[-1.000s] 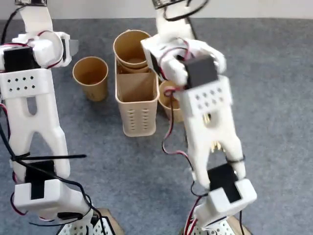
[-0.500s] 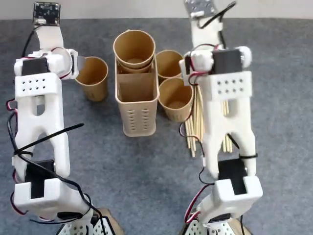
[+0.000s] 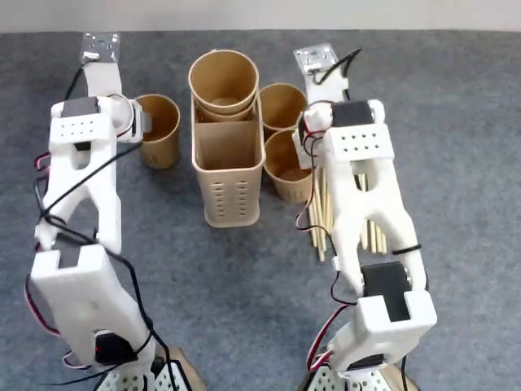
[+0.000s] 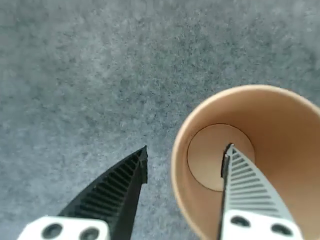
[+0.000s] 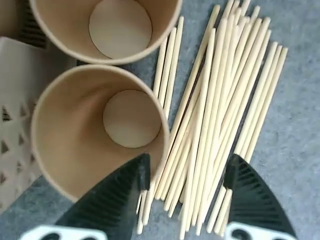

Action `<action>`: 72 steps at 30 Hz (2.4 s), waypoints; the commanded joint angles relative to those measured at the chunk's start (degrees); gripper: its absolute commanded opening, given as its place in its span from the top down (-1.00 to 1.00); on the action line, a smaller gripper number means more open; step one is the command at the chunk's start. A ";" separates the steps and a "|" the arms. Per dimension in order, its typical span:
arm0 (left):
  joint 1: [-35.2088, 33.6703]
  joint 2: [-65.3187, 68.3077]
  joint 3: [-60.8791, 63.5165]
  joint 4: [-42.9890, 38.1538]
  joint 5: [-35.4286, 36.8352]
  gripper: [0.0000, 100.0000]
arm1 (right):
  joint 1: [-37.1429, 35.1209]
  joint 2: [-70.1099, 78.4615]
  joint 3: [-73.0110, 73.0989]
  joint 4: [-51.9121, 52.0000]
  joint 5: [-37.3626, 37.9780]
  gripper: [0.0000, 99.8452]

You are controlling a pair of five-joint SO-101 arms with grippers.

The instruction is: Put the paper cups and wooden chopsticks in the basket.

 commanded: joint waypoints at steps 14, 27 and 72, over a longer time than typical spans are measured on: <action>-0.22 4.18 -6.55 1.49 0.00 0.99 | 0.92 -0.57 13.93 -9.80 0.35 0.98; -0.57 -8.75 -43.21 33.49 -2.46 0.99 | 6.64 -14.11 -15.16 18.07 0.62 0.99; 16.92 -0.40 -73.36 36.48 -2.55 0.56 | -8.84 -22.90 -30.64 6.20 -3.08 0.99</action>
